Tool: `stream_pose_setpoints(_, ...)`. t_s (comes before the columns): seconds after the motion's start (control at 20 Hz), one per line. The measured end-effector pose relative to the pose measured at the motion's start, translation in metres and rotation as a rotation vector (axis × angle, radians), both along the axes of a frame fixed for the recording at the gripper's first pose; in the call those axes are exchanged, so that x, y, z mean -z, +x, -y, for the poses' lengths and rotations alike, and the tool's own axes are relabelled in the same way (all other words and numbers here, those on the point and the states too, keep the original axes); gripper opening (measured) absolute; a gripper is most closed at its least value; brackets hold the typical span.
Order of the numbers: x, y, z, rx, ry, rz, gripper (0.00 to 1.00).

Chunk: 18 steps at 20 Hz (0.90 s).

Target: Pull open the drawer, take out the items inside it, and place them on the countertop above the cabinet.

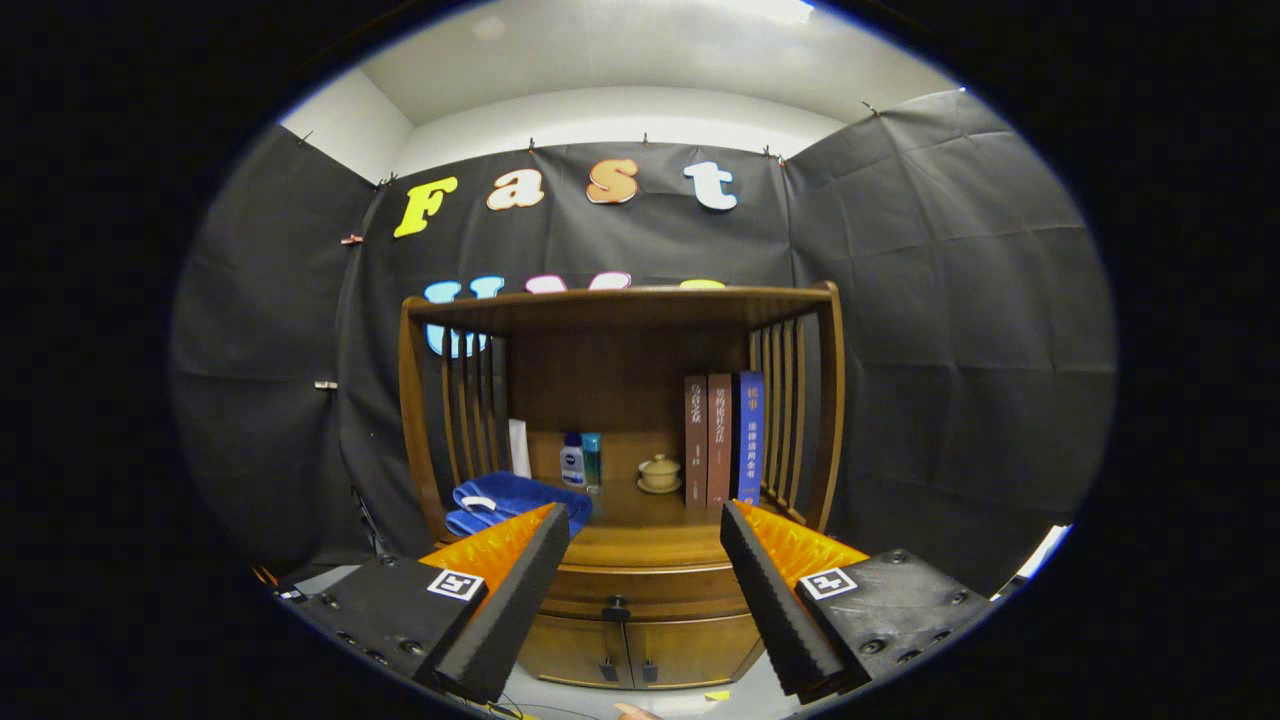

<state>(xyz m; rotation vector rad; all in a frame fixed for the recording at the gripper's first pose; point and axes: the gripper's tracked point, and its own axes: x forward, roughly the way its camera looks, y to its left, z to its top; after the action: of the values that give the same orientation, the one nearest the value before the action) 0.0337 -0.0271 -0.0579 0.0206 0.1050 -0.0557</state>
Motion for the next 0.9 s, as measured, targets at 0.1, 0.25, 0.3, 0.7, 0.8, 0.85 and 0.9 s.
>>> stream_pose_setpoints(0.1, 0.021, 0.009, -0.004, -0.008, 0.013, -0.032, 0.99)
stream_pose_setpoints(0.25, 0.055, 0.029, -0.01, -0.022, 0.022, -0.07, 0.99)
stream_pose_setpoints(0.3, 0.068, 0.035, -0.012, -0.025, 0.023, -0.087, 0.99)
stream_pose_setpoints(0.7, 0.191, 0.091, -0.03, -0.049, 0.029, -0.236, 0.99)
stream_pose_setpoints(0.8, 0.216, 0.103, -0.03, -0.035, 0.028, -0.269, 0.99)
stream_pose_setpoints(0.85, 0.226, 0.106, -0.029, -0.03, 0.025, -0.282, 0.99)
stream_pose_setpoints(0.9, 0.234, 0.11, -0.029, -0.025, 0.022, -0.29, 0.99)
